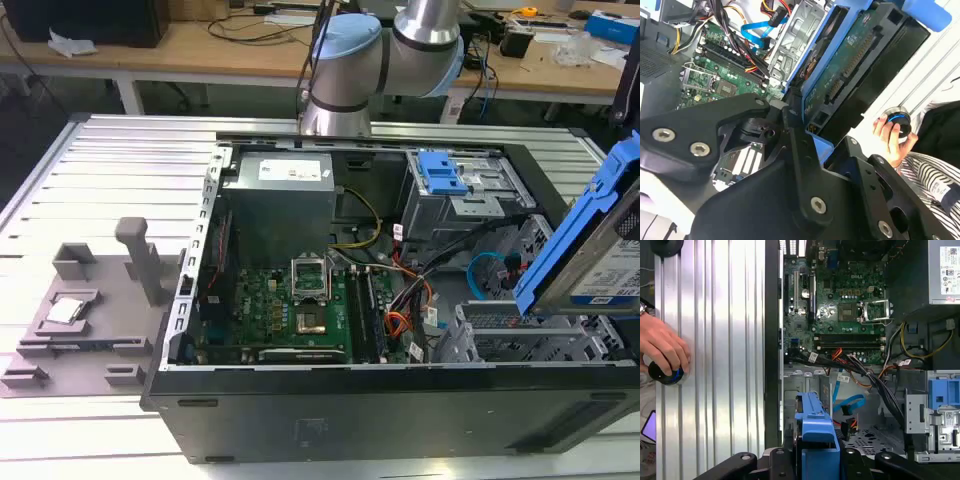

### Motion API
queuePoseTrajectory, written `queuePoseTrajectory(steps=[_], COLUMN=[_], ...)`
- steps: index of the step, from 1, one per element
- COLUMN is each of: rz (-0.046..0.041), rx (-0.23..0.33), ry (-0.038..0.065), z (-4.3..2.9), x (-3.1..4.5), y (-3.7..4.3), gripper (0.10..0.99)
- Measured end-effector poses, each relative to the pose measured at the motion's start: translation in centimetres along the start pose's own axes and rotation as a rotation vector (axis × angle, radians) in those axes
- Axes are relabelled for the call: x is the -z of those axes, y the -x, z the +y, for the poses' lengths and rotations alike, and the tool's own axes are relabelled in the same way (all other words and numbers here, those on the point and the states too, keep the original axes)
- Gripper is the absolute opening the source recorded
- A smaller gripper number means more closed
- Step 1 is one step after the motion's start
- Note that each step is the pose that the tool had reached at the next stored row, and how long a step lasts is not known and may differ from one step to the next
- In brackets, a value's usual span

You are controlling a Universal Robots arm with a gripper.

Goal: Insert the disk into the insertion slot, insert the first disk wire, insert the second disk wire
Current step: 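Insert the disk into the insertion slot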

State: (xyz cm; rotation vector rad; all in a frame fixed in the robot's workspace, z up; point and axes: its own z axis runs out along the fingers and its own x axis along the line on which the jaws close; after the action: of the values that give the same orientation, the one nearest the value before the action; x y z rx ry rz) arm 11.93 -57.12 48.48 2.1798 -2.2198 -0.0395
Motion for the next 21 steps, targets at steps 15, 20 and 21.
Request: queuePoseTrajectory(steps=[15, 20, 21], rz=[0.0001, -0.0001, 0.0], rx=[0.0, 0.0, 0.0], ry=[0.0, 0.0, 0.0], z=[0.64, 0.66, 0.67], x=[-1.55, -2.15, -2.23], y=[0.0, -0.01, -0.01], gripper=[0.369, 0.369, 0.369])
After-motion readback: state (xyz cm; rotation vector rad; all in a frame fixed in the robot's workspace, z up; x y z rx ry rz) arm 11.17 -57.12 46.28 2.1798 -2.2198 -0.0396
